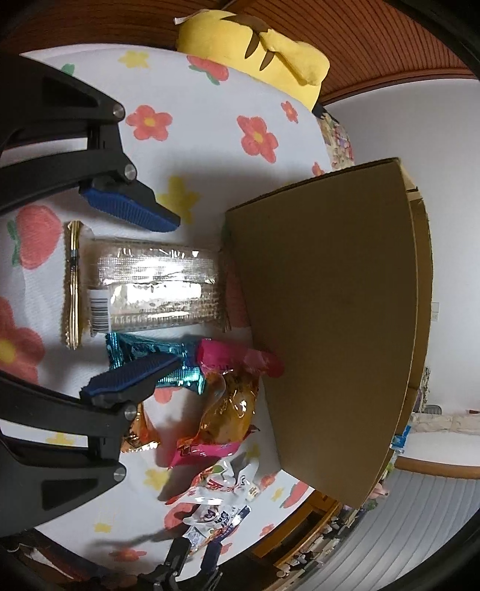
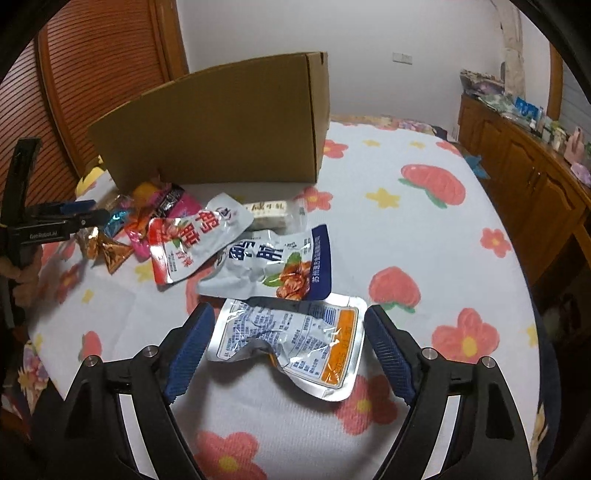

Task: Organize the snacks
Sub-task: 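Grasp wafer bar with left tool while right tool grasps silver-blue packet, then lift wafer bar with left tool while right tool lifts silver packet toward box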

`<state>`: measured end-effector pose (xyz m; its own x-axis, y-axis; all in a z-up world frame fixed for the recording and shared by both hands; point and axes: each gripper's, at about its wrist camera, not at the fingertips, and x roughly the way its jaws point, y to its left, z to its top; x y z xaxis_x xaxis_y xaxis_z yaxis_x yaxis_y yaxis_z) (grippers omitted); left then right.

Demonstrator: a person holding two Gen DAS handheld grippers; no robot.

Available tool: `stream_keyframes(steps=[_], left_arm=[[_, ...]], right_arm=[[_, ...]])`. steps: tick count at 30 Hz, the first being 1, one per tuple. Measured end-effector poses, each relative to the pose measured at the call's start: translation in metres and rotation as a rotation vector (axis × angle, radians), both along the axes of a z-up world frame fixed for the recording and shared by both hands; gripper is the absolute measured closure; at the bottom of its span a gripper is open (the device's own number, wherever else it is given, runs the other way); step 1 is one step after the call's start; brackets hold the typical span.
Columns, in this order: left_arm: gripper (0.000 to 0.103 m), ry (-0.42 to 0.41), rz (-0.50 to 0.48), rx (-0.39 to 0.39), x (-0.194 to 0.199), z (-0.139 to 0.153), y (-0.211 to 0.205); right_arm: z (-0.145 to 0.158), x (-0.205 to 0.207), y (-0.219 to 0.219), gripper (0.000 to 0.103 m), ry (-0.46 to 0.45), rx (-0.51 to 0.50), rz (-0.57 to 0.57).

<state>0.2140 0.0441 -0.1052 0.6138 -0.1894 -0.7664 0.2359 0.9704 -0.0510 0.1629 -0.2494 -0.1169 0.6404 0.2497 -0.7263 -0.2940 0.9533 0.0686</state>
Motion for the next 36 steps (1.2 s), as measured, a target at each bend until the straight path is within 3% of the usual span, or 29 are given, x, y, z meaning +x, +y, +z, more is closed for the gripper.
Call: stream_keyframes(steps=[5, 12, 17, 36], left_arm=[[0.055, 0.007, 0.009, 0.008, 0.002, -0.004, 0.002], [0.054, 0.002, 0.004, 0.036, -0.003, -0.009, -0.001], [0.060, 0.000, 0.002, 0.037, -0.011, -0.007, 0.002], [0.062, -0.089, 0.004, -0.074, -0.084, 0.017, 0.013]], right_arm=[[-0.001, 0.001, -0.001, 0.018, 0.012, 0.010, 0.006], [-0.006, -0.004, 0.003, 0.015, -0.006, -0.012, 0.008], [-0.007, -0.005, 0.003, 0.015, -0.013, -0.010, 0.003], [-0.009, -0.005, 0.009, 0.014, -0.022, -0.042, -0.003]])
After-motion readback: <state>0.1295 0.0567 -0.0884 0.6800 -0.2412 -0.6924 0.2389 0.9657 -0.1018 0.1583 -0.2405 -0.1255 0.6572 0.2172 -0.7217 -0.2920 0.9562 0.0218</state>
